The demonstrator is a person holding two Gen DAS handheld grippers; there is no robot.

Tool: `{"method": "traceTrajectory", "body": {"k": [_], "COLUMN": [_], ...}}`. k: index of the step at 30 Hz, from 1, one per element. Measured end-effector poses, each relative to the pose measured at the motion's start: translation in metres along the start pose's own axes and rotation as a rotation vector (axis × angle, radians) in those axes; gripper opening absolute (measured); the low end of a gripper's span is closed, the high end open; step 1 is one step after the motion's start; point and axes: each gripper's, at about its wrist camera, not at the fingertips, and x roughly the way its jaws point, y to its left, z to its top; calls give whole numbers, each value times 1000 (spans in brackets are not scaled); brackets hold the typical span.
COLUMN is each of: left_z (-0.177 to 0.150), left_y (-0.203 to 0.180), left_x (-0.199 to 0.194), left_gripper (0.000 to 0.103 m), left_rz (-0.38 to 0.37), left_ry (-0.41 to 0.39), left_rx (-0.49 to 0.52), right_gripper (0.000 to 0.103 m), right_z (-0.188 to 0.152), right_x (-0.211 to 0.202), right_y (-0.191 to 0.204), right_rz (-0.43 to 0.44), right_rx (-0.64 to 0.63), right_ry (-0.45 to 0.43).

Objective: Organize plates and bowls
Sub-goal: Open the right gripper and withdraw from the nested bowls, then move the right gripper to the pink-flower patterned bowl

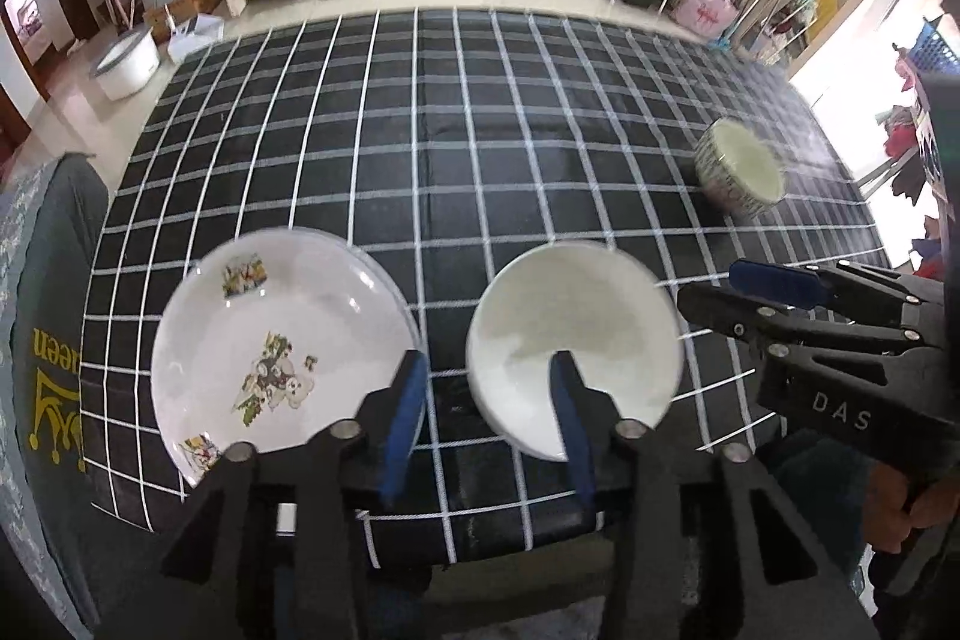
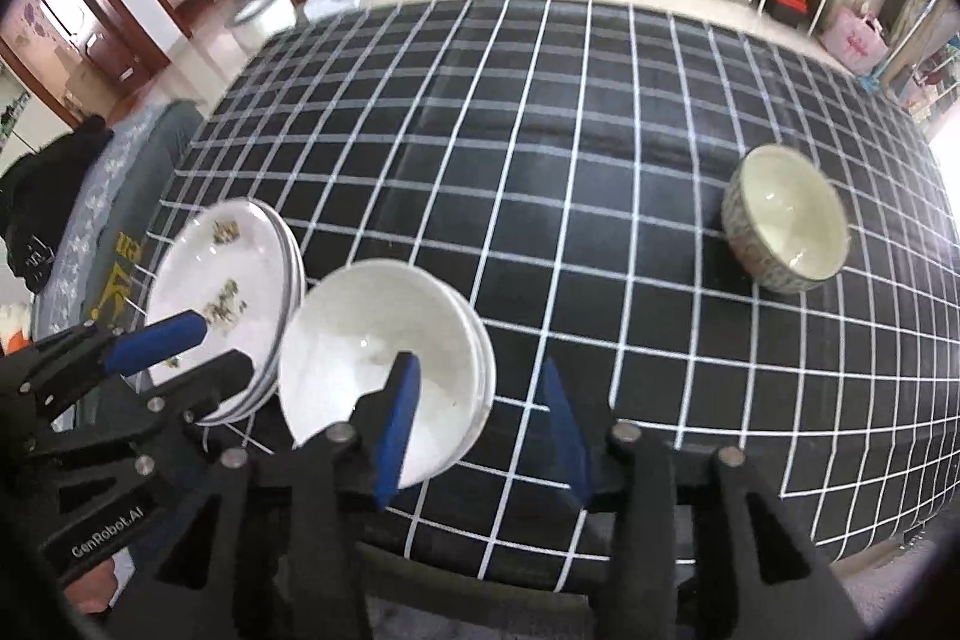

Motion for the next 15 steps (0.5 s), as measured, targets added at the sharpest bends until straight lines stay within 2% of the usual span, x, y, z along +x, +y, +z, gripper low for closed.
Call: {"method": "traceTrajectory", "body": {"k": [1,4,11,15], "left_z": [2,9,31,43], "left_y": [-2,-14,-49,-70], "left_x": [-4,-21,-45,-49], "left_gripper": [53,56,66,72], "left_rz": [-6,-19,-47,-66], "left_ry": [-13,-63,-139,-166], "left_rx": [4,18,77,116], "right_gripper": [53,62,67,74], "right_z": [0,-1,0,1], "right_x": [-7,-29,-67,-84], "right_y": [-3,-14,-41,-59], "right_rz": [4,-9,-26,-46], "right_rx": [3,22,79,99], "right_ry": [-16,-71,-157,-196]}}
